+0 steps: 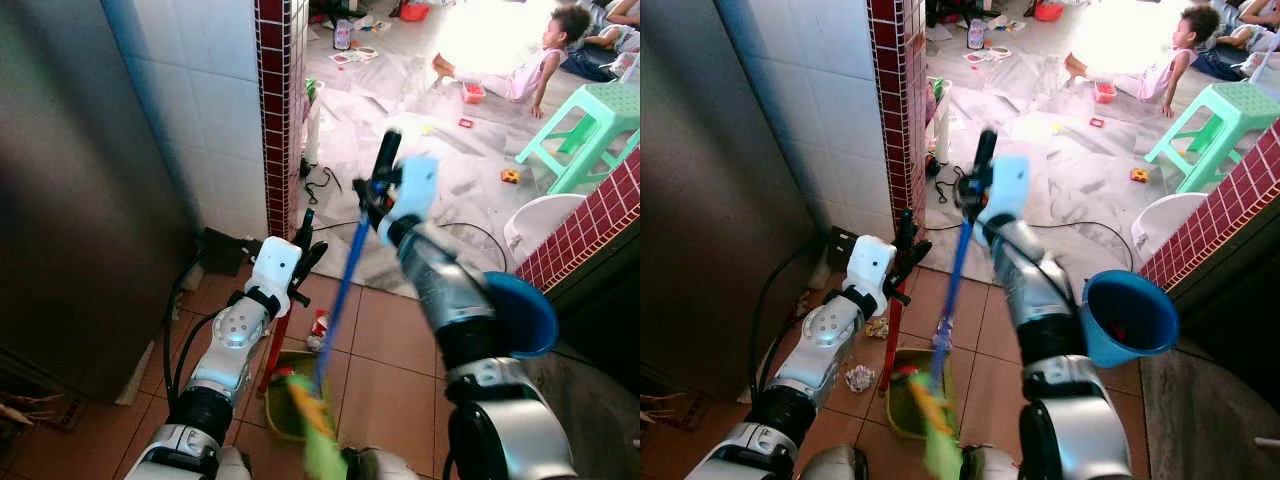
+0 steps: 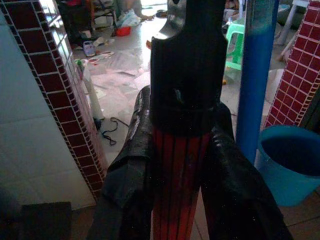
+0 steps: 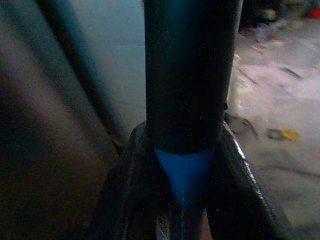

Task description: Sweep floor

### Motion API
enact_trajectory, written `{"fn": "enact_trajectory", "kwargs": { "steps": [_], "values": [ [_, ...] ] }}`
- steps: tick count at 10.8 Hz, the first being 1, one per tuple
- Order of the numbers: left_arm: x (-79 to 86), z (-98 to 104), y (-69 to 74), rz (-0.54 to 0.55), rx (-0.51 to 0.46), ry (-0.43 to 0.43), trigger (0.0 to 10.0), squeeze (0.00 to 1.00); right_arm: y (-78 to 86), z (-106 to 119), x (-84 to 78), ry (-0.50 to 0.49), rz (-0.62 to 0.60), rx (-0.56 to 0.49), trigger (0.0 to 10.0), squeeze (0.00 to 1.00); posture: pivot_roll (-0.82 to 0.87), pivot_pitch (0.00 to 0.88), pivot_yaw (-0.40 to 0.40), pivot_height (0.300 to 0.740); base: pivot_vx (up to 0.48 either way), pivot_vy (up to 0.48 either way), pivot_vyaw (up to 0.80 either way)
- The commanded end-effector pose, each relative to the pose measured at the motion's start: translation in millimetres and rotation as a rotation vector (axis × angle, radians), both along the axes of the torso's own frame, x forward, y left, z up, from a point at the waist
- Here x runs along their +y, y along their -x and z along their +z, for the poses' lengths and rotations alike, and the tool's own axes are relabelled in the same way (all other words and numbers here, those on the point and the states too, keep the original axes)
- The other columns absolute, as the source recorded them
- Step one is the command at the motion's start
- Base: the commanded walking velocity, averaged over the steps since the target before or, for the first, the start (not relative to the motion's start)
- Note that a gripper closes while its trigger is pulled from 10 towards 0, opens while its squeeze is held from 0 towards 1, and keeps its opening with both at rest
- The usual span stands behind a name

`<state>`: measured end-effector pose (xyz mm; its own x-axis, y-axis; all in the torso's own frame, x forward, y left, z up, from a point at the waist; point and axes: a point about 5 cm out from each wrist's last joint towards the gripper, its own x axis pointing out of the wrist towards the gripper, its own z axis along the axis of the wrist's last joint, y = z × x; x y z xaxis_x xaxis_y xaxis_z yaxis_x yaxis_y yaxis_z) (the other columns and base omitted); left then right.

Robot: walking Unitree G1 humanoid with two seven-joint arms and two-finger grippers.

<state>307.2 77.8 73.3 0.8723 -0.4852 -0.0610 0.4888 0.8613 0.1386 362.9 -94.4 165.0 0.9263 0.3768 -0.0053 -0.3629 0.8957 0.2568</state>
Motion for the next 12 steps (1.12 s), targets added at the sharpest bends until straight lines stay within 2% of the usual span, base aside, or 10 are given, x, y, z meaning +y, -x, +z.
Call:
{"fn": "enact_trajectory", "kwargs": {
  "steps": [1,2,3,4,6,8,10,12],
  "values": [
    [-7.4,-4,2.1,-0.032,0.025,-0.007,10.0,0.00,1.4,21,1.8,-0.075,0.048,-0.068,10.0,0.00,-0.02,0.068,-0.052,0.740,0.000,0.000,0.00],
    [-8.3,-3,1.2,-0.027,0.022,-0.008,10.0,0.00,3.0,38,0.5,-0.006,0.077,-0.176,10.0,0.00,-0.02,0.066,-0.054,0.740,0.000,0.000,0.00],
    [-9.3,-3,0.9,-0.025,0.019,-0.008,10.0,0.00,4.2,50,-3.7,0.126,0.068,-0.309,10.0,0.00,-0.02,0.062,-0.057,0.740,0.000,0.000,0.00],
    [-9.5,-2,0.6,-0.021,0.014,-0.005,10.0,0.00,6.7,54,-12.5,0.187,0.034,-0.357,10.0,0.00,-0.02,0.062,-0.057,0.740,0.000,0.000,0.00],
    [-2.3,5,1.3,-0.001,-0.011,0.015,10.0,0.00,13.7,32,-37.4,0.219,-0.104,-0.318,10.0,0.00,-0.01,0.052,-0.059,0.740,0.000,0.000,0.00],
    [6.9,11,5.3,0.027,-0.041,0.038,10.0,0.00,23.4,10,-47.5,0.245,-0.201,-0.280,10.0,0.00,-0.01,0.045,-0.052,0.740,0.000,0.000,0.00],
    [18.6,18,11.9,0.073,-0.085,0.081,10.0,0.00,34.4,-21,-61.2,0.316,-0.329,-0.209,10.0,0.00,-0.01,0.042,-0.046,0.740,0.000,0.000,0.00],
    [33.5,21,18.5,0.149,-0.116,0.083,10.0,0.00,43.9,-35,-66.2,0.324,-0.382,-0.181,10.0,0.00,0.01,0.042,-0.047,0.740,0.000,0.000,0.00]
  ]
}}
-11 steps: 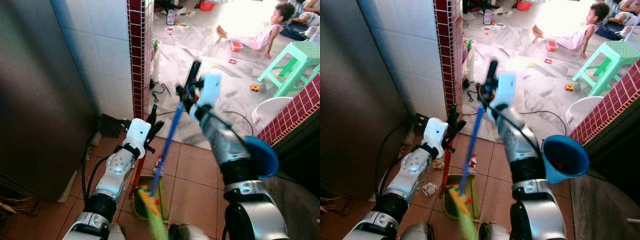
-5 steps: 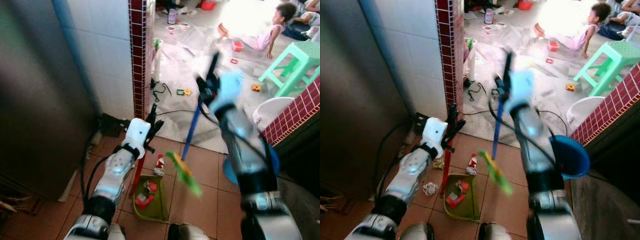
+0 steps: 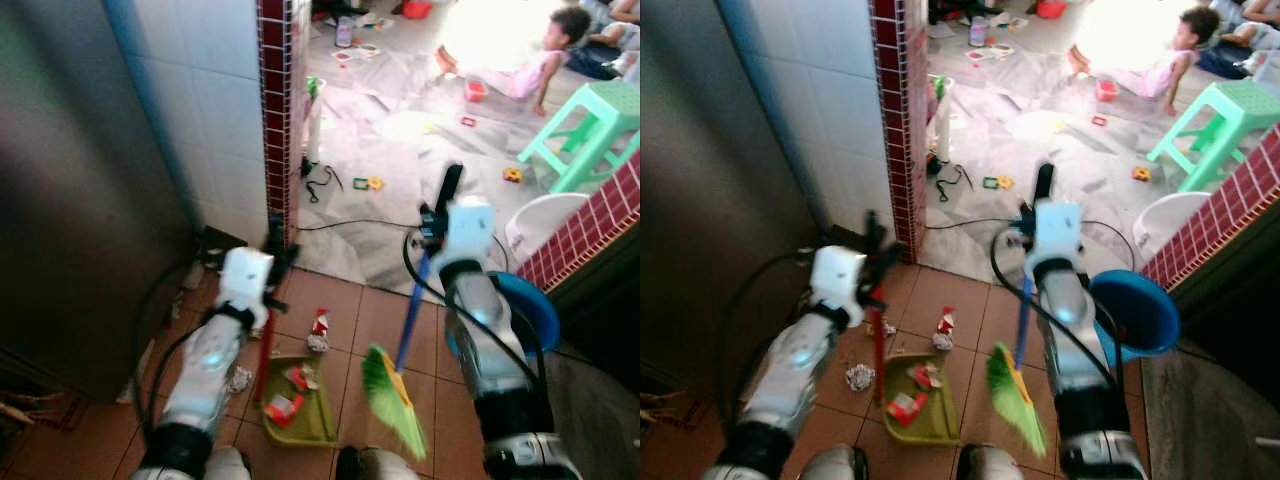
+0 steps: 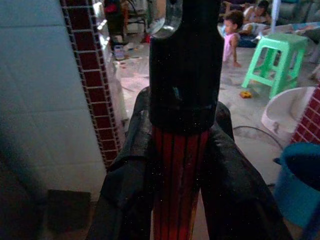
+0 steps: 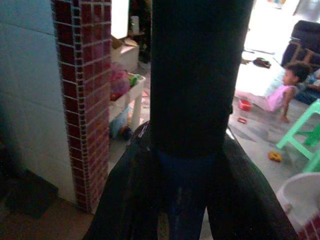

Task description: Sweep floor

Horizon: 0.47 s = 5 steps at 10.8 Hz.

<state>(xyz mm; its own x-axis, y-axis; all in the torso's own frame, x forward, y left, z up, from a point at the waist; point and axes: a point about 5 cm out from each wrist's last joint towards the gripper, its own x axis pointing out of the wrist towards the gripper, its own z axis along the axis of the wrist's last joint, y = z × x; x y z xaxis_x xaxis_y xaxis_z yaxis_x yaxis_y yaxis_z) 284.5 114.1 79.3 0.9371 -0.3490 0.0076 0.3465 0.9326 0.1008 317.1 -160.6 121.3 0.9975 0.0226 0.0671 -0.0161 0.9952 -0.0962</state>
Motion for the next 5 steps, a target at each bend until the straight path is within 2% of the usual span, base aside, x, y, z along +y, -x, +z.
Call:
{"fn": "enact_trajectory", "kwargs": {
  "steps": [1,4,5],
  "values": [
    [0.2,19,-2.1,0.007,-0.077,0.013,10.0,0.00,0.4,9,1.2,0.013,-0.005,-0.051,10.0,0.00,0.01,0.041,-0.047,0.740,0.000,0.000,0.00],
    [9.8,24,14.2,0.015,-0.074,0.019,10.0,0.00,4.1,4,-2.0,0.002,-0.049,-0.043,10.0,0.00,0.01,0.035,-0.050,0.740,0.000,0.000,0.00],
    [8.7,23,18.9,0.014,-0.043,0.062,10.0,0.00,5.0,-2,-4.9,-0.016,-0.078,-0.013,10.0,0.00,0.01,0.034,-0.049,0.740,0.000,0.000,0.00]
  ]
}}
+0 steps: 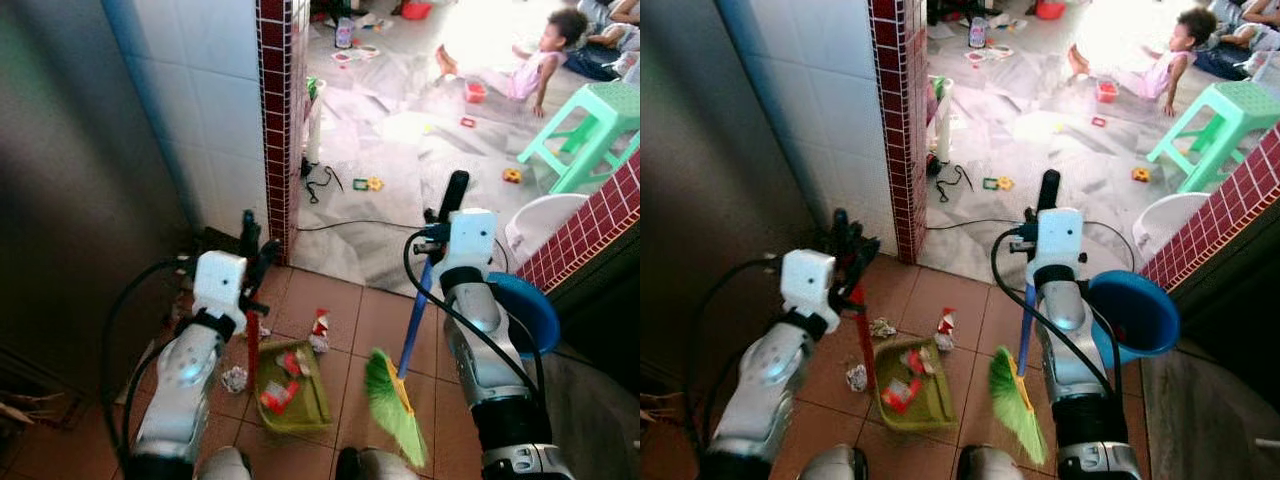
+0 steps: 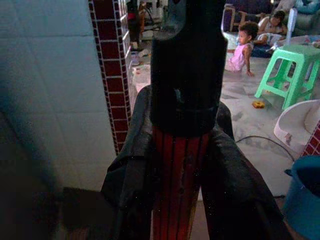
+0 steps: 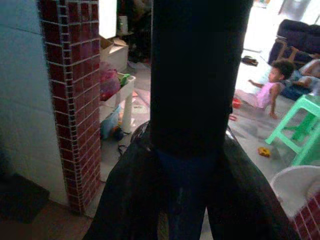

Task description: Sweep floor

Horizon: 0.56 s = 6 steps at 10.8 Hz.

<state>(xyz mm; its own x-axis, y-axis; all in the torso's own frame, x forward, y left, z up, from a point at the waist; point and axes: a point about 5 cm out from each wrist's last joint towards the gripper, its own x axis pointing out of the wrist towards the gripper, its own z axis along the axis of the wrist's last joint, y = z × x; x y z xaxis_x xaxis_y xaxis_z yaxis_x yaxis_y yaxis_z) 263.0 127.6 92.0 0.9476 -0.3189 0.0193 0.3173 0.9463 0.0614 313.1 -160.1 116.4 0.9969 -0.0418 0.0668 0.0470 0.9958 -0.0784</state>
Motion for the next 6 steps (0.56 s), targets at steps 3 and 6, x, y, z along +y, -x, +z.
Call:
{"fn": "enact_trajectory", "kwargs": {
  "steps": [3,6],
  "values": [
    [-15.2,11.5,0.5,-0.102,-0.009,0.033,10.0,0.00,-2.2,2.1,0.7,-0.014,-0.013,-0.008,10.0,0.00,0.01,0.043,-0.042,0.740,0.000,0.000,0.00],
    [-16.2,14.1,1.3,-0.118,-0.001,0.026,10.0,0.00,-3.7,3.2,-6.4,-0.011,-0.044,-0.007,10.0,0.00,0.00,0.046,-0.040,0.740,0.000,0.000,0.00]
  ]
}}
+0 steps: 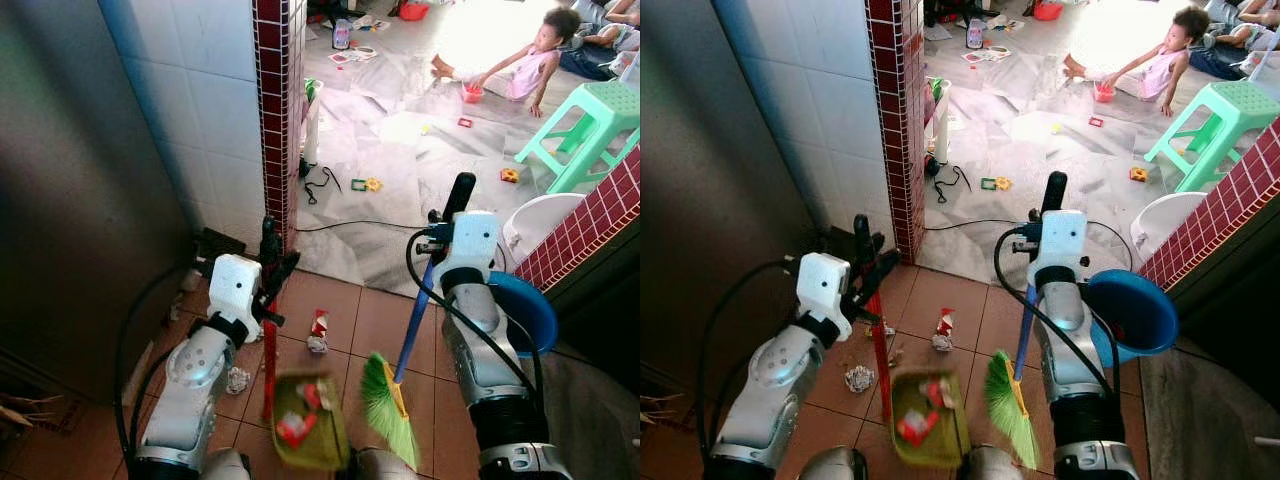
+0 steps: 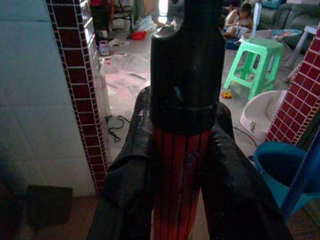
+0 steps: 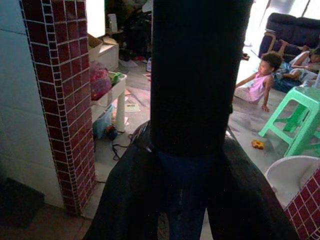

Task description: Sweep floor

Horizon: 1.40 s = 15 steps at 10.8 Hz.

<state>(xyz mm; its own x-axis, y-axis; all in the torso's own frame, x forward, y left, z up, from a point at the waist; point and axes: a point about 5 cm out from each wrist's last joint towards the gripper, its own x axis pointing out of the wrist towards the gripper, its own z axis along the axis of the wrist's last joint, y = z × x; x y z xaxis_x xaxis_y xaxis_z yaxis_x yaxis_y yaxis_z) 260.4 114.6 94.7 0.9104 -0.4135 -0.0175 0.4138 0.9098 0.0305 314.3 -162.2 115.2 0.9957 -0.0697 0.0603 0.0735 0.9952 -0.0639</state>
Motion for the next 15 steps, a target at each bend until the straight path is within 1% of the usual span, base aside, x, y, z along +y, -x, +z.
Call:
{"fn": "enact_trajectory", "kwargs": {
  "steps": [1,7,9,10,15],
  "values": [
    [-3.3,11.7,-2.2,-0.018,-0.045,0.014,10.0,0.00,-3.2,4.3,-4.5,0.005,-0.019,-0.011,10.0,0.00,0.01,0.047,-0.040,0.740,0.000,0.000,0.00],
    [-4.6,13.9,-4.0,-0.028,-0.046,0.006,10.0,0.00,-7.3,4.1,-4.3,0.010,-0.022,-0.004,10.0,0.00,0.00,0.043,-0.045,0.740,0.000,0.000,-0.77],
    [-5.0,14.3,-4.3,-0.033,-0.046,0.005,10.0,0.00,-7.4,3.5,-4.6,0.007,-0.023,-0.002,10.0,0.00,0.00,0.044,-0.044,0.740,-0.244,0.000,-0.80],
    [-5.2,14.6,-4.3,-0.035,-0.046,0.004,10.0,0.00,-7.5,3.4,-4.4,0.006,-0.022,-0.002,10.0,0.00,0.00,0.044,-0.044,0.740,-0.251,0.000,-0.43],
    [-7.4,15.3,-5.3,-0.039,-0.049,0.004,10.0,0.00,-10.3,3.5,-2.7,0.010,-0.008,-0.001,10.0,0.00,0.01,0.034,-0.051,0.740,-0.283,0.000,0.00]
  ]
}}
